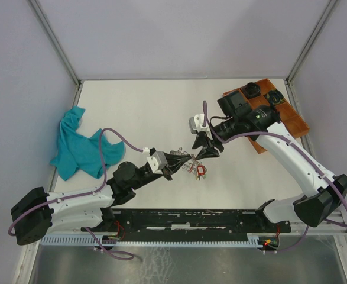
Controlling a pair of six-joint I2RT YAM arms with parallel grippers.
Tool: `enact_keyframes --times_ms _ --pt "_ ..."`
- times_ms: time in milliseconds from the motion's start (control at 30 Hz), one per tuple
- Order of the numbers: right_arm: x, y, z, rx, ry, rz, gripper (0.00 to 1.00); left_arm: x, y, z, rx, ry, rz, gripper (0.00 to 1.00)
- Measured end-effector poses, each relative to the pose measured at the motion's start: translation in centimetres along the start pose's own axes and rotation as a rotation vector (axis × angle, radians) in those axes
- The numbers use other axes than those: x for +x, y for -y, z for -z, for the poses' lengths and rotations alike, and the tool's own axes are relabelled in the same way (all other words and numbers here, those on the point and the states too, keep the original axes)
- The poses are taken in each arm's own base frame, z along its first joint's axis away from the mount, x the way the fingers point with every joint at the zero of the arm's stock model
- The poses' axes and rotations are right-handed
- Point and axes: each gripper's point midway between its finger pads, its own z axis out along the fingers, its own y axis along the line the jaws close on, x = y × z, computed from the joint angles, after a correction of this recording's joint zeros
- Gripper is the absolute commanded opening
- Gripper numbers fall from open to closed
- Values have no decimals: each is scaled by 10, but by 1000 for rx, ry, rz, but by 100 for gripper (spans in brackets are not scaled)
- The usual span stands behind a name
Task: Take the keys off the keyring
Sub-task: Remove the key from the keyring.
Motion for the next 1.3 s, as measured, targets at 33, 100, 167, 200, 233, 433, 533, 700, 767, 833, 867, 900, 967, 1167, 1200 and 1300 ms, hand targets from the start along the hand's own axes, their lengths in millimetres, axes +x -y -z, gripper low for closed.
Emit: enact_keyframes --times_ms 33,100,167,200,233,433,533,700,767,833,867,900,967,1167,1200,1300 --pt "0 2 -1 2 4 1 42 0 0 0 0 0 0 3" --pt "0 6 -2 7 9 1 39 0 0 0 0 0 2 3" --pt "0 8 -2 9 11 0 38 0 0 0 0 0 2 3" --pt "0 8 -2 8 12 -1 37 0 0 0 0 1 2 3" --pt "0 8 -2 7 12 -1 36 0 0 0 0 0 4 3" --pt "6 6 -5 -16 2 -4 36 -3 0 0 0 8 13 3" --pt "8 5 -6 -26 -2 -4 34 -4 1 1 0 11 13 3" --pt "8 5 -7 -32 -2 7 24 -4 0 1 -1 10 13 3" --pt "9 4 -6 -35 -3 9 21 -4 0 1 -1 10 13 3" --pt "9 4 -6 -36 -4 12 18 -4 0 1 -4 10 13 3" --pt "9 3 -6 -38 -3 13 16 -4 0 1 -4 10 13 3" --pt "9 3 -7 -40 -2 16 16 -4 0 1 -5 10 13 3" --pt "9 2 -7 -43 0 19 13 -4 -1 1 -6 10 13 3" --pt "9 1 -7 -52 4 36 10 -4 -1 1 -8 11 14 3" --pt "9 1 -7 -52 5 38 17 -4 -1 1 -10 11 14 3" --pt "11 1 -8 -56 4 35 30 -4 -2 1 -15 13 15 3"
